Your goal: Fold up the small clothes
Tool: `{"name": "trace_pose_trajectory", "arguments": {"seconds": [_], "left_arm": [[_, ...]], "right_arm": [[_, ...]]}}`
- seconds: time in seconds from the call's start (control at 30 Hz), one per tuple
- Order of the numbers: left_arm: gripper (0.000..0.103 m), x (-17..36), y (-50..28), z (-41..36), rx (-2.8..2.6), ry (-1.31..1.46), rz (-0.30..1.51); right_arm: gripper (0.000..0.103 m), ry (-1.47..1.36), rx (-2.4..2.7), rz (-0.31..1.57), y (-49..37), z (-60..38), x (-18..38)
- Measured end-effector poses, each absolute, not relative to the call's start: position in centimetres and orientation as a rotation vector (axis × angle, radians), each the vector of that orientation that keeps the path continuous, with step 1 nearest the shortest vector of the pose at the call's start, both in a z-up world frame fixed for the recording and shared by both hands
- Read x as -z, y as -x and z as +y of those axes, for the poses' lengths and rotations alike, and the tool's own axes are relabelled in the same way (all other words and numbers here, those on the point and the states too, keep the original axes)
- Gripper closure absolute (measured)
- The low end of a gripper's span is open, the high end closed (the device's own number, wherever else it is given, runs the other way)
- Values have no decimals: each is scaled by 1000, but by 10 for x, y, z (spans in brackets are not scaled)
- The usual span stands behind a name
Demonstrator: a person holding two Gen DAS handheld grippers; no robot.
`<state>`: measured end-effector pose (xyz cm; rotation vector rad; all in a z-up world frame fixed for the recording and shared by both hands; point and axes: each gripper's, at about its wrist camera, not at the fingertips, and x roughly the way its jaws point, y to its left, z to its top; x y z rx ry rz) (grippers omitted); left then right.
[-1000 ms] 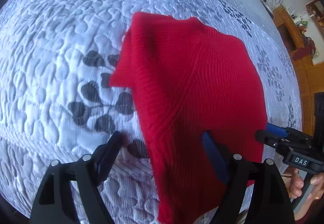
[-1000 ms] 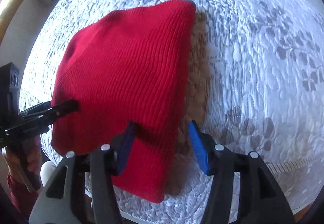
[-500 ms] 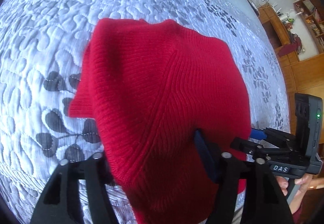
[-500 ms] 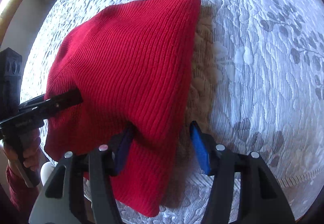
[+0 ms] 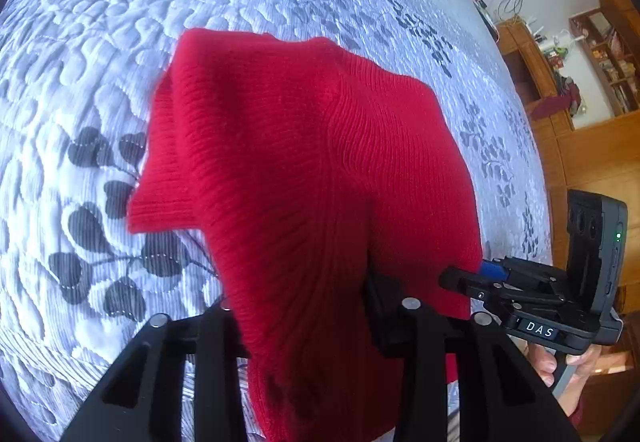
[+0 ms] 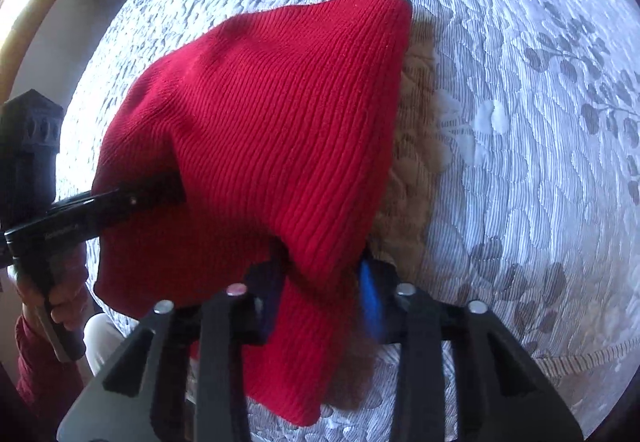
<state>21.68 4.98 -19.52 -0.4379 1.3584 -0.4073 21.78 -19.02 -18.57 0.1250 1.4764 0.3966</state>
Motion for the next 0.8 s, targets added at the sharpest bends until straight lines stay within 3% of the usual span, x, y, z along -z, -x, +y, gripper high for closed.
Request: {"name": "trace_pose_trajectory", "arguments": {"seconds": [0.43, 0.8], "left_arm": [[73, 170, -203, 33, 415, 465, 1296], [74, 116, -231, -69, 517, 392, 1212]], "right_arm": [[82, -145, -405, 1426, -212, -213, 153], [84, -98, -310, 1323, -225, -301, 93]]}}
